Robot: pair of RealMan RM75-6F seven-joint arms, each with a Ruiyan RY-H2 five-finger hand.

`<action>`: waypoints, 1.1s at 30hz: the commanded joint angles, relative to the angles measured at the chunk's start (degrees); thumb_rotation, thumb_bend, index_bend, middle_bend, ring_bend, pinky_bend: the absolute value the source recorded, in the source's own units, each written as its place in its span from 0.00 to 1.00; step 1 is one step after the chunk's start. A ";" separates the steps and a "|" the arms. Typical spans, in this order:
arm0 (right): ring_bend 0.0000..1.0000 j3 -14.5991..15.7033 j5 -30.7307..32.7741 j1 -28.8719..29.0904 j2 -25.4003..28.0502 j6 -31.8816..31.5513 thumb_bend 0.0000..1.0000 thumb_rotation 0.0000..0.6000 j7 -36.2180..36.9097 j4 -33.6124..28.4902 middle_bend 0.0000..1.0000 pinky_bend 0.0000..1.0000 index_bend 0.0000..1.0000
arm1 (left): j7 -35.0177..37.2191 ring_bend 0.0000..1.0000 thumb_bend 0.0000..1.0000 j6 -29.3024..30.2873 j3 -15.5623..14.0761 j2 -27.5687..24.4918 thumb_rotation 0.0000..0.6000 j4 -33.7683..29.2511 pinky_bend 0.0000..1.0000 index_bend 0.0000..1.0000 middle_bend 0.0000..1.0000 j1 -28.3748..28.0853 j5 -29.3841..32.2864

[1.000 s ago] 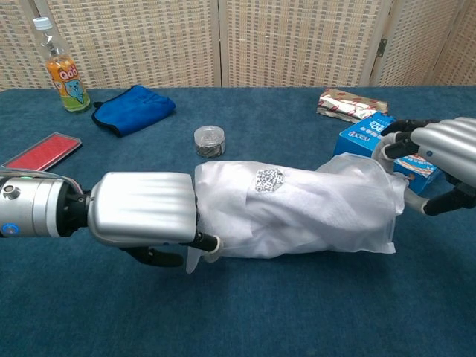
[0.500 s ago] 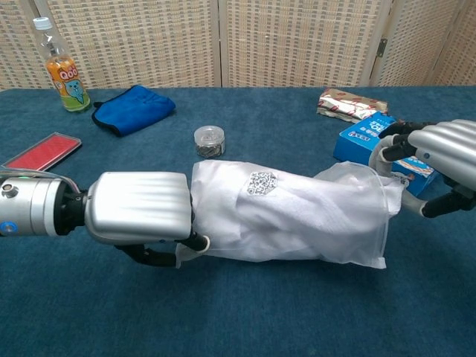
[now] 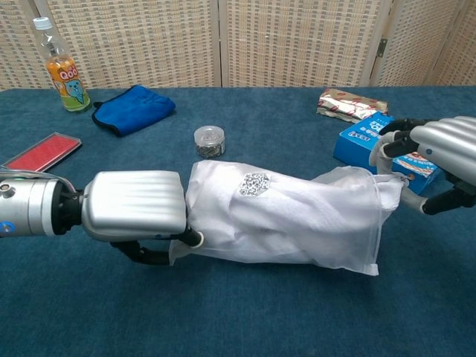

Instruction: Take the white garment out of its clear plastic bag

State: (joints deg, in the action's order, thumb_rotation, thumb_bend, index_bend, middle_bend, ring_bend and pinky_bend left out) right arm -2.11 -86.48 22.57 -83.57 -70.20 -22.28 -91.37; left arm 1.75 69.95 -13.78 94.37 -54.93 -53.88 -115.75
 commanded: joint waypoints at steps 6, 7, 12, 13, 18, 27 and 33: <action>0.18 -0.93 -1.56 -0.20 2.21 -2.17 0.63 1.00 4.41 -0.42 0.41 0.19 0.84 | -0.53 0.81 0.38 -1.77 0.10 -3.55 1.00 -3.76 0.81 0.68 0.84 1.44 2.97; 0.18 -1.11 -1.72 -0.24 2.68 -2.49 0.63 1.00 4.86 -0.58 0.42 0.19 0.84 | -0.57 0.81 0.38 -2.07 0.18 -4.07 1.00 -4.27 0.81 0.68 0.84 1.68 3.51; 0.19 -2.54 -1.86 -0.92 5.97 -4.96 0.64 1.00 6.74 -1.65 0.43 0.19 0.85 | -1.39 0.80 0.38 -2.48 0.55 -7.07 1.00 -6.71 0.81 0.68 0.84 3.51 6.03; 0.19 -2.82 -1.72 -1.10 6.62 -5.39 0.64 1.00 6.89 -1.90 0.43 0.19 0.85 | -1.48 0.80 0.38 -2.37 0.58 -7.52 1.00 -6.95 0.81 0.68 0.84 3.83 6.32; 0.19 -4.56 -0.35 -2.17 10.53 -7.53 0.64 1.00 7.30 -3.48 0.43 0.19 0.86 | -1.72 0.80 0.38 -1.34 0.75 -9.85 1.00 -7.26 0.81 0.67 0.84 5.69 7.61; 0.19 -7.30 1.97 -3.62 15.84 -10.30 0.64 1.00 7.84 -5.01 0.43 0.19 0.86 | -2.00 0.80 0.38 0.70 0.92 -12.48 1.00 -6.44 0.81 0.67 0.84 8.85 8.76; 0.19 -9.36 3.21 -4.46 18.45 -12.57 0.64 1.00 8.51 -5.88 0.43 0.19 0.86 | -2.26 0.80 0.38 1.47 0.88 -13.44 1.00 -5.46 0.81 0.67 0.84 10.49 9.19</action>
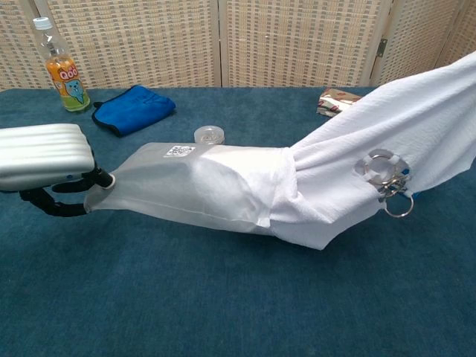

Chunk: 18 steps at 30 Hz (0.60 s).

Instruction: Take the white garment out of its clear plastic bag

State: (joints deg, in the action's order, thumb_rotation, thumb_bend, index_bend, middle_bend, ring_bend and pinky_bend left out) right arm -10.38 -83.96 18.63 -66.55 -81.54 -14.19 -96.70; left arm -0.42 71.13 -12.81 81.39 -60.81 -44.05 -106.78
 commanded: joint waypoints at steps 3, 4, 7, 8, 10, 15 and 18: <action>0.19 -1.61 1.03 -0.95 3.11 -1.81 0.64 1.00 0.16 -1.29 0.43 0.19 0.86 | -0.56 0.80 0.38 0.50 -0.10 -0.93 1.00 0.95 0.81 0.67 0.84 1.26 0.04; 0.19 -1.69 1.13 -1.11 3.49 -1.98 0.64 1.00 0.07 -1.45 0.43 0.19 0.86 | -0.69 0.80 0.38 0.54 -0.05 -1.02 1.00 1.07 0.81 0.67 0.84 1.41 0.04; 0.19 -1.94 1.28 -1.80 4.16 -3.18 0.64 1.00 -0.40 -1.40 0.43 0.19 0.86 | -1.34 0.80 0.38 0.63 0.21 -1.28 1.00 1.74 0.81 0.67 0.83 2.00 0.25; 0.19 -1.97 1.42 -2.04 4.28 -3.46 0.64 1.00 -0.26 -1.43 0.43 0.19 0.86 | -1.25 0.80 0.38 0.55 0.27 -1.35 1.00 1.81 0.81 0.67 0.83 2.20 0.44; 0.19 -2.00 1.67 -2.51 4.69 -3.87 0.64 1.00 0.23 -1.43 0.43 0.19 0.86 | -1.26 0.80 0.38 0.60 0.39 -1.55 1.00 2.00 0.81 0.67 0.83 2.64 0.64; 0.19 -2.71 2.20 -3.28 5.81 -5.12 0.64 1.00 1.00 -1.29 0.43 0.19 0.86 | -2.29 0.79 0.38 0.89 0.70 -1.89 1.00 2.40 0.81 0.67 0.83 3.28 0.45; 0.19 -2.82 2.24 -3.55 6.43 -5.28 0.63 1.00 1.57 -1.74 0.43 0.19 0.86 | -1.26 0.79 0.38 1.16 1.10 -1.80 1.00 1.65 0.81 0.66 0.83 3.69 0.83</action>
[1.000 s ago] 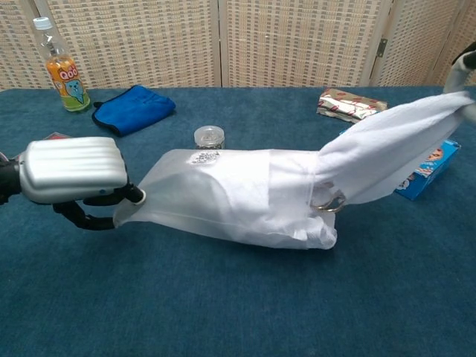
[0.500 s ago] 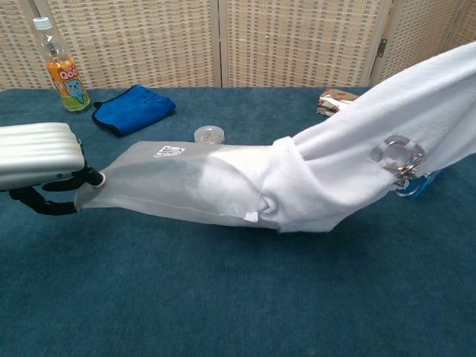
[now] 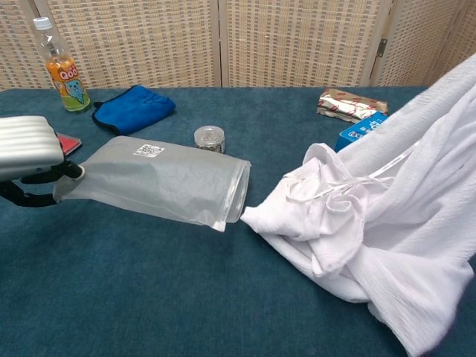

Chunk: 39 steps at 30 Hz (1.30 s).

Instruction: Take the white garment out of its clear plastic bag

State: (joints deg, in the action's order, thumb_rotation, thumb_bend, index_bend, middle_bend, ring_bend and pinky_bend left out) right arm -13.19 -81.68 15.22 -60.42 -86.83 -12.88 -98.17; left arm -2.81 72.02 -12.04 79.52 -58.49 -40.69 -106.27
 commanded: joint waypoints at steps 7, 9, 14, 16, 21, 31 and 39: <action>0.19 3.06 -3.18 1.75 -1.42 4.89 0.60 1.00 -0.86 -2.09 0.42 0.19 0.86 | 3.46 0.79 0.38 2.81 2.70 1.79 1.00 -3.76 0.81 0.65 0.82 0.39 0.42; 0.19 3.71 -3.88 2.81 -2.56 6.74 0.57 1.00 -1.73 -2.58 0.40 0.19 0.86 | 2.73 0.78 0.38 2.34 3.29 1.99 1.00 -4.95 0.81 0.62 0.81 0.04 0.50; 0.19 4.56 -4.41 5.63 -5.66 11.16 0.47 1.00 -5.32 -3.53 0.37 0.19 0.82 | 0.50 0.71 0.37 -0.85 4.46 1.09 1.00 -9.44 0.81 0.41 0.73 -0.26 2.67; 0.19 4.87 -3.54 6.81 -6.69 13.53 0.40 1.00 -7.85 -4.35 0.34 0.19 0.75 | -1.22 0.68 0.35 -1.97 5.11 0.51 1.00 -11.42 0.81 0.35 0.70 0.02 4.06; 0.10 5.37 3.96 9.26 -7.50 20.32 0.02 1.00 -16.50 -8.32 0.20 0.19 0.37 | -5.18 0.57 0.28 -2.51 6.08 -0.64 1.00 -14.37 0.81 0.20 0.53 1.12 5.74; 0.00 4.53 12.08 11.84 -6.05 23.47 0.00 1.00 -20.77 -12.03 0.02 0.09 0.00 | -12.07 0.35 0.14 -5.08 8.06 -6.42 1.00 -25.85 0.53 0.00 0.24 4.15 12.92; 0.00 3.97 7.08 9.80 -3.54 18.17 0.00 1.00 -13.96 -11.68 0.05 0.09 0.00 | -12.56 0.32 0.13 -2.30 10.44 -9.96 1.00 -31.97 0.48 0.00 0.21 7.23 16.92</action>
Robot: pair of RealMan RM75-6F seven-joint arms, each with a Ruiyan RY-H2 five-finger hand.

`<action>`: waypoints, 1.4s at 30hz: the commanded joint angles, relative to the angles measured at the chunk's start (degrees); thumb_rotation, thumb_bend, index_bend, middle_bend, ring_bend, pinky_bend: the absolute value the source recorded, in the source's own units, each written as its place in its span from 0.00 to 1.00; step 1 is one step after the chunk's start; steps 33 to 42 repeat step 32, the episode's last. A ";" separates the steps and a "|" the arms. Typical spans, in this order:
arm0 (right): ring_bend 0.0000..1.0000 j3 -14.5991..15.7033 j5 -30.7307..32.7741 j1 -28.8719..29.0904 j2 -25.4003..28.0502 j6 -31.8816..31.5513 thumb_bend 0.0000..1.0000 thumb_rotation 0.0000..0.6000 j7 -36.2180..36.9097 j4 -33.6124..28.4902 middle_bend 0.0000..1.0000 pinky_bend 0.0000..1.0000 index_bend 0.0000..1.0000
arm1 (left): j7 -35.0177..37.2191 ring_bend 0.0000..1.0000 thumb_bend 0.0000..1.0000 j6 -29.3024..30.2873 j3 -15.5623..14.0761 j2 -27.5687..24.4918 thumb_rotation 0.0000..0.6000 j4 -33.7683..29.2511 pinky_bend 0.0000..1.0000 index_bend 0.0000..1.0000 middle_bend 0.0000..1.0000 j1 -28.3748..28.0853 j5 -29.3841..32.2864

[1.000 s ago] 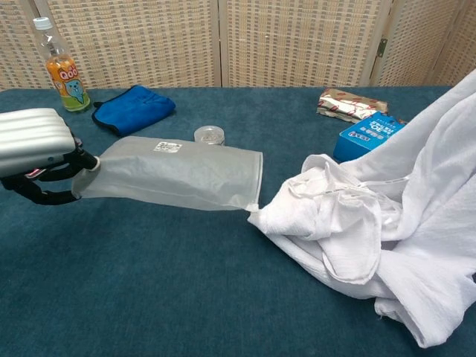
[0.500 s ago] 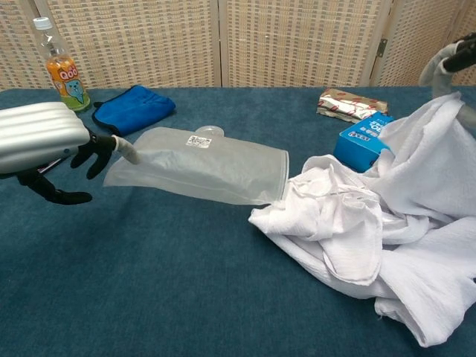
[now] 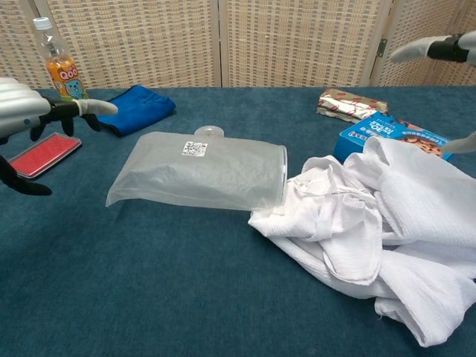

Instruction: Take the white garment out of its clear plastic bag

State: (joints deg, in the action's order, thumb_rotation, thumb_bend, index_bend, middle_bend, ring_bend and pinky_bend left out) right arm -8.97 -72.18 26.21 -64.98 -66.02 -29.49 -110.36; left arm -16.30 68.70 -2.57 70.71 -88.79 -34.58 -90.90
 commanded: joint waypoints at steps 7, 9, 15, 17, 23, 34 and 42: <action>0.10 1.04 -10.12 -5.92 1.97 -11.65 0.23 1.00 10.09 5.39 0.23 0.22 0.24 | -0.82 0.33 0.13 4.86 3.46 -2.94 1.00 -6.11 0.48 0.00 0.21 5.30 7.66; 0.12 1.41 -10.68 -7.36 2.91 -13.46 0.27 1.00 11.50 6.44 0.25 0.23 0.27 | -0.94 0.33 0.13 6.23 4.00 -3.30 1.00 -7.03 0.48 0.00 0.21 6.88 9.70; 0.14 3.53 -11.42 -12.04 5.64 -17.35 0.31 1.00 16.42 9.34 0.28 0.24 0.32 | -0.21 0.33 0.13 9.47 3.18 -4.92 1.00 -7.01 0.48 0.08 0.21 11.40 11.59; 0.15 4.30 -12.02 -13.40 6.21 -18.45 0.31 1.00 18.21 10.34 0.28 0.24 0.33 | -0.08 0.33 0.13 10.82 2.67 -5.15 1.00 -6.63 0.48 0.09 0.21 12.93 11.48; 0.16 6.40 -13.63 -17.34 6.76 -21.62 0.32 1.00 22.99 12.92 0.30 0.25 0.36 | -2.55 0.33 0.13 14.52 1.43 -6.18 1.00 -8.57 0.47 0.10 0.21 17.61 12.64; 0.16 7.17 -14.12 -20.55 6.67 -23.94 0.33 1.00 25.25 13.99 0.30 0.25 0.37 | -4.03 0.33 0.13 19.69 0.14 -6.00 1.00 -10.45 0.46 0.11 0.21 22.79 10.23; 0.16 7.17 -14.12 -20.55 6.67 -23.94 0.33 1.00 25.25 13.99 0.30 0.25 0.37 | -4.03 0.33 0.13 19.69 0.14 -6.00 1.00 -10.45 0.46 0.11 0.21 22.79 10.23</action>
